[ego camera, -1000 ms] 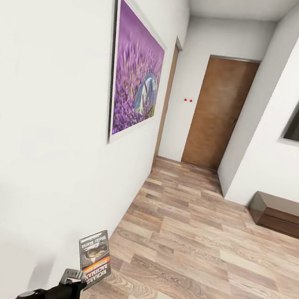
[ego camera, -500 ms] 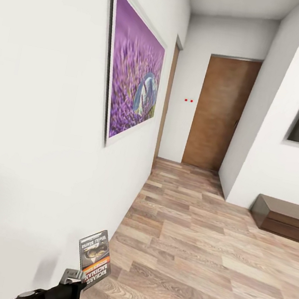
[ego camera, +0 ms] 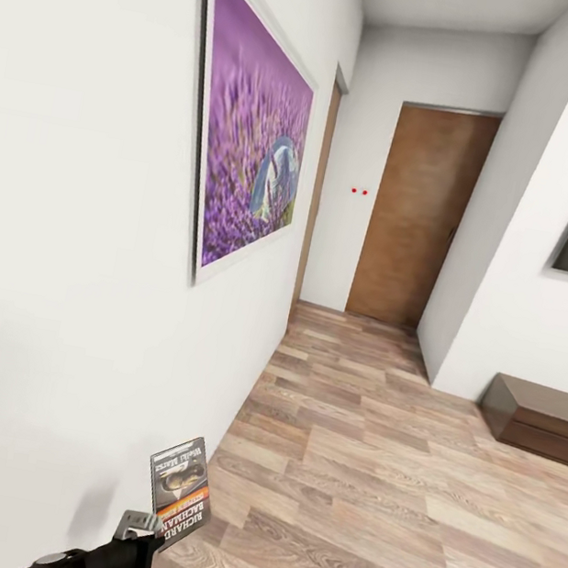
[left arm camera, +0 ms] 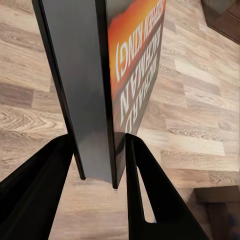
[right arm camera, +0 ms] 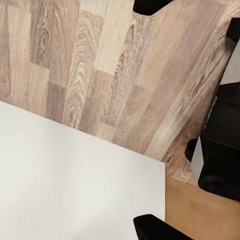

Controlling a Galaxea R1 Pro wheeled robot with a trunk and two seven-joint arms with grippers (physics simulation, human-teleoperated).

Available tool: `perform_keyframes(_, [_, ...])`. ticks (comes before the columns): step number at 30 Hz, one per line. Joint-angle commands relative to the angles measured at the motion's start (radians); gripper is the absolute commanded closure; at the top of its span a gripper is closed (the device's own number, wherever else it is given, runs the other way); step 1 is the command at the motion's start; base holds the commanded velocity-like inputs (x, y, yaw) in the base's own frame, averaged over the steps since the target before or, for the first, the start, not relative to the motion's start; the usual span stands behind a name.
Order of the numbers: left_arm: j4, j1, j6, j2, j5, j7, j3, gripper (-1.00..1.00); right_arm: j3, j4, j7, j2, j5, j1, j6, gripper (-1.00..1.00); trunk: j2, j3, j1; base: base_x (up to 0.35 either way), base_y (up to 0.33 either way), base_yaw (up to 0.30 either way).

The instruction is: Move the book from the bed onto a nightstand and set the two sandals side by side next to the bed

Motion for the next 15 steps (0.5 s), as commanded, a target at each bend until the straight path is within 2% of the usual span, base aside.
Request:
perform_keyframes(1, [0.001, -0.001, -0.002, 0.0, 0.004, -0.004, 0.001, 1.0, 0.004, 0.0, 0.002, -0.001, -0.01, 0.0, 0.01, -1.0, -0.001, 0.0, 0.001, 0.314, 0.0, 0.0])
perform_keyframes(10, [0.001, -0.001, -0.002, 0.0, 0.004, -0.004, 0.001, 1.0, 0.004, 0.0, 0.001, -0.001, -0.01, 0.0, 0.009, -1.0, -0.001, 0.0, 0.001, 0.322, 0.0, 0.0])
perform_keyframes(15, [0.001, -0.001, -0.002, 0.0, 0.004, -0.004, 0.001, 1.0, 0.004, 0.0, 0.002, -0.001, -0.01, 0.0, 0.01, -1.0, -0.001, 0.0, 0.001, 0.058, 0.0, 0.0])
